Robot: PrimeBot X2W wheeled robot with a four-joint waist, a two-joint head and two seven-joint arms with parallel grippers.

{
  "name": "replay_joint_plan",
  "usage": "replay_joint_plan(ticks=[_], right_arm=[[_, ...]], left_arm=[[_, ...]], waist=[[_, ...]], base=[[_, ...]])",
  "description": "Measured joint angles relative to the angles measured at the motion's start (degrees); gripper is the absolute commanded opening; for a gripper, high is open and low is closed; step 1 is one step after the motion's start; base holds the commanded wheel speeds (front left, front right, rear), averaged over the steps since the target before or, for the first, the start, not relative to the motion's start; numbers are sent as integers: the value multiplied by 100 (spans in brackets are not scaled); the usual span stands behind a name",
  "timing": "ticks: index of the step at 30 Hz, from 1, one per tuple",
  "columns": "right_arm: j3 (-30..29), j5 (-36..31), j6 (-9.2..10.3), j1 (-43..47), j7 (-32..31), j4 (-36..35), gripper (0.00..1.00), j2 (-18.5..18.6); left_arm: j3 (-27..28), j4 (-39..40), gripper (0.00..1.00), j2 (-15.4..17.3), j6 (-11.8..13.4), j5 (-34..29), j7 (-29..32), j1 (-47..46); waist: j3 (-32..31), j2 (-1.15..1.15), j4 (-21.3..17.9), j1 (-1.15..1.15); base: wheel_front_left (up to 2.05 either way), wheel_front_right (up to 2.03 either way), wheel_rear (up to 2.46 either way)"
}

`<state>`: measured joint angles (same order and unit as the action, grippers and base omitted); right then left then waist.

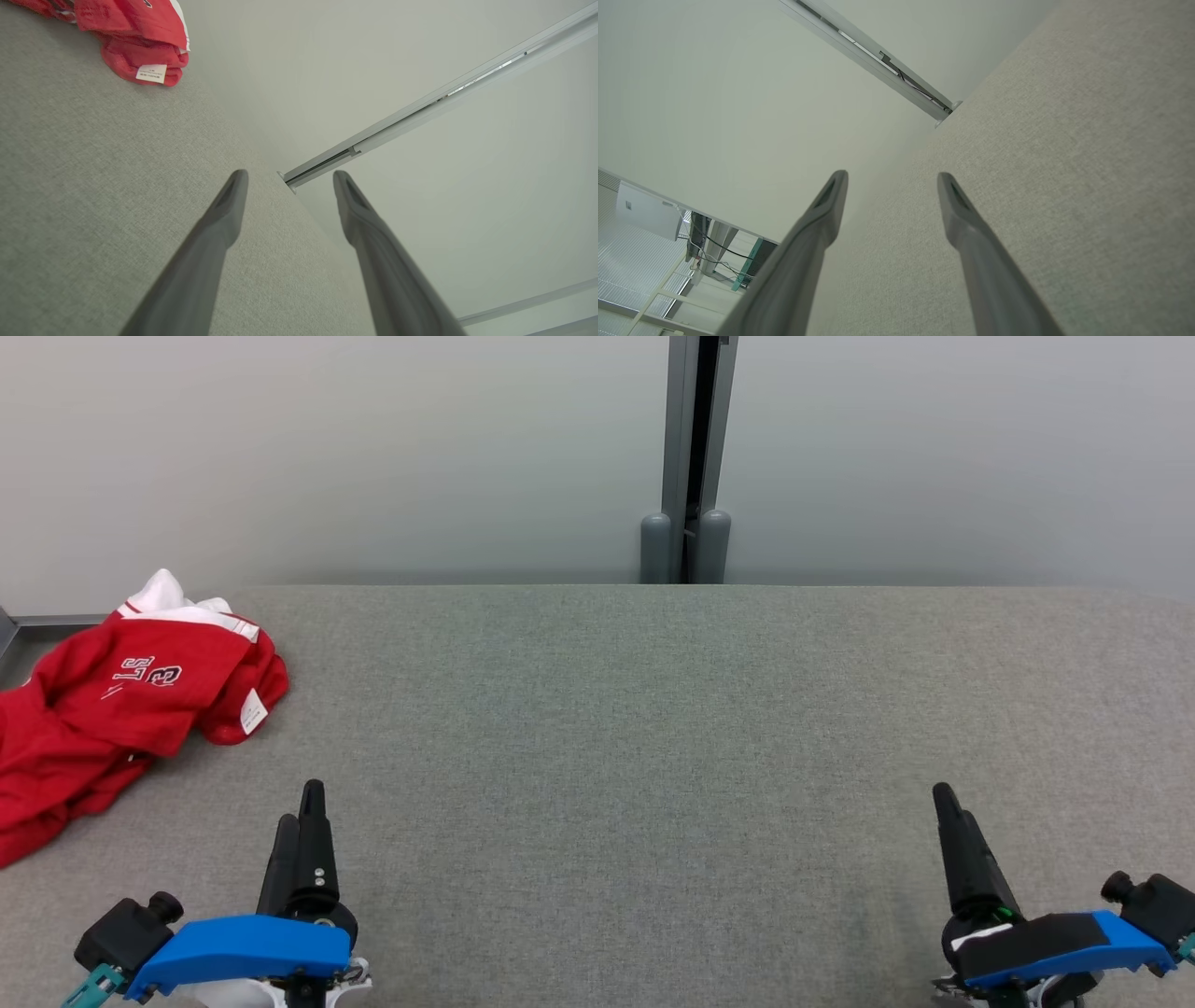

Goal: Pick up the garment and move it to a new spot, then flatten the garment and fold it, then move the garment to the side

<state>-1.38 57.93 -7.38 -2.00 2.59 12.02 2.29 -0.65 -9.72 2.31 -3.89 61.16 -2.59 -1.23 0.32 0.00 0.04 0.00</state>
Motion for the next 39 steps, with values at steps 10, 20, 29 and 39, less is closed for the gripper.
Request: replay_joint_plan(ticks=[10,20,29,39], right_arm=[[192,-1111,0,40,181,-8,100,2],[260,-2003,-1,59,361,24,100,8],[339,-2663,-1,110,508,130,100,13],[389,-3321,-2,110,658,299,100,16]], left_arm=[[-204,22,100,4,55,-1289,-189,130],[-256,-34,100,26,66,-2171,-360,268],[-241,-247,100,46,77,-2683,-512,355],[-252,-318,100,46,113,-3251,-658,409]], waist=[[5,0,-15,0],[-9,0,-29,0],[-22,0,-38,0],[-27,0,-51,0]], base=[[0,0,0],[0,0,0],[0,0,0],[0,0,0]])
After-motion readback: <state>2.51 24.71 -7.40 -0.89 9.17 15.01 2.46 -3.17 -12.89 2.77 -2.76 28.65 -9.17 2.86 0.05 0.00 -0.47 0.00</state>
